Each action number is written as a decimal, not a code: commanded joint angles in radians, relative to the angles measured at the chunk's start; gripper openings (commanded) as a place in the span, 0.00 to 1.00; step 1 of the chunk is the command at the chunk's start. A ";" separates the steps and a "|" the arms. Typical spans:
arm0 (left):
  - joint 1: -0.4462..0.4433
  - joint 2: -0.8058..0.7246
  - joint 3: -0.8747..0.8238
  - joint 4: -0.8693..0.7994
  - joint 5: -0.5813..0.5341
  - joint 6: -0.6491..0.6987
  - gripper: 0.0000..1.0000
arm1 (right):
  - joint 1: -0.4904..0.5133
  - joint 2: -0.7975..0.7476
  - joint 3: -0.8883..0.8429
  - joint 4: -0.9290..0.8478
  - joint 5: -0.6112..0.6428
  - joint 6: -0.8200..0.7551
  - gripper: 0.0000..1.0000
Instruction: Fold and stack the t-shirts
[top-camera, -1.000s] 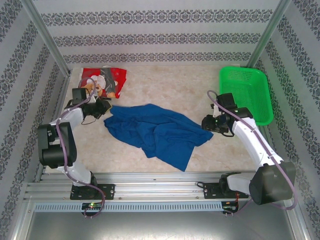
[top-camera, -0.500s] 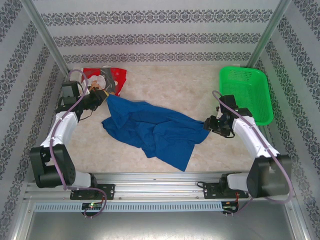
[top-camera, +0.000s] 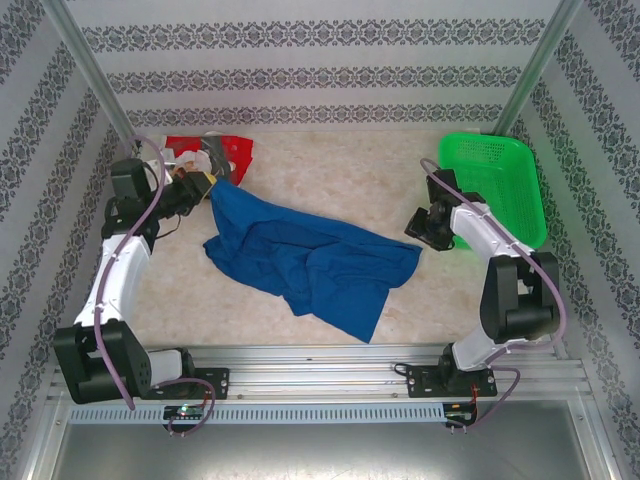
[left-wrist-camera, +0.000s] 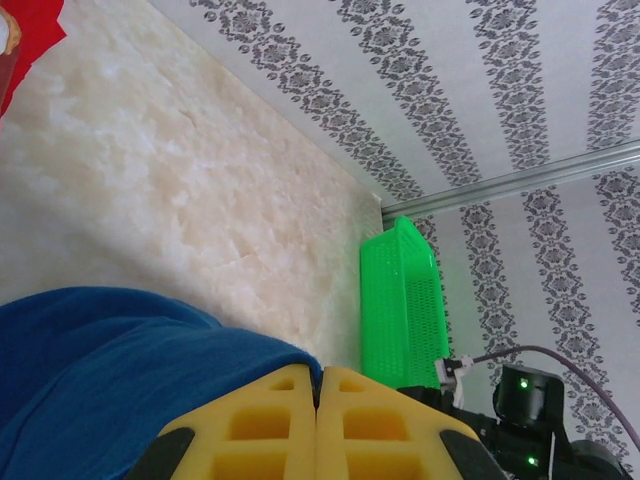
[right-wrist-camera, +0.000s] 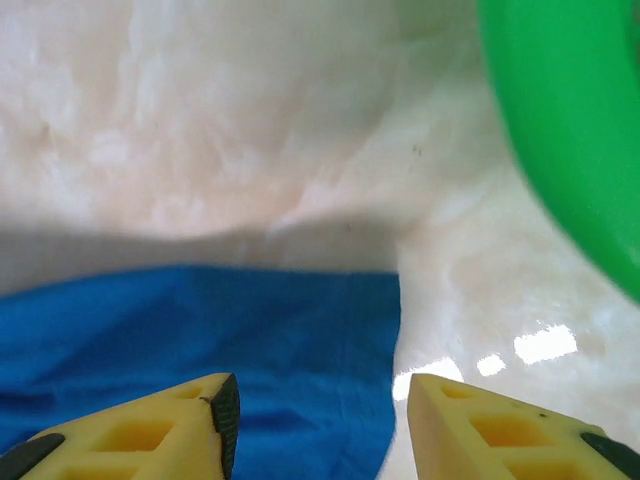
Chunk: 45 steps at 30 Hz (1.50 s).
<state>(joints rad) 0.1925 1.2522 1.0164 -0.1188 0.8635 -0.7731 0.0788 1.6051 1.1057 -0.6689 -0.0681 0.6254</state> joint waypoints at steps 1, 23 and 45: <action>0.026 -0.034 0.011 0.056 0.000 -0.038 0.00 | 0.038 0.052 0.051 0.017 0.031 0.063 0.46; 0.055 0.063 0.098 0.233 -0.032 -0.173 0.00 | 0.098 0.221 0.204 0.093 0.029 0.268 0.47; 0.056 0.050 0.009 0.250 -0.040 -0.146 0.00 | 0.090 0.189 0.111 0.214 -0.061 0.594 0.44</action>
<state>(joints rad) 0.2379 1.3251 1.0313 0.0772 0.8288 -0.9432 0.1738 1.8408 1.2442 -0.4835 -0.1131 1.1687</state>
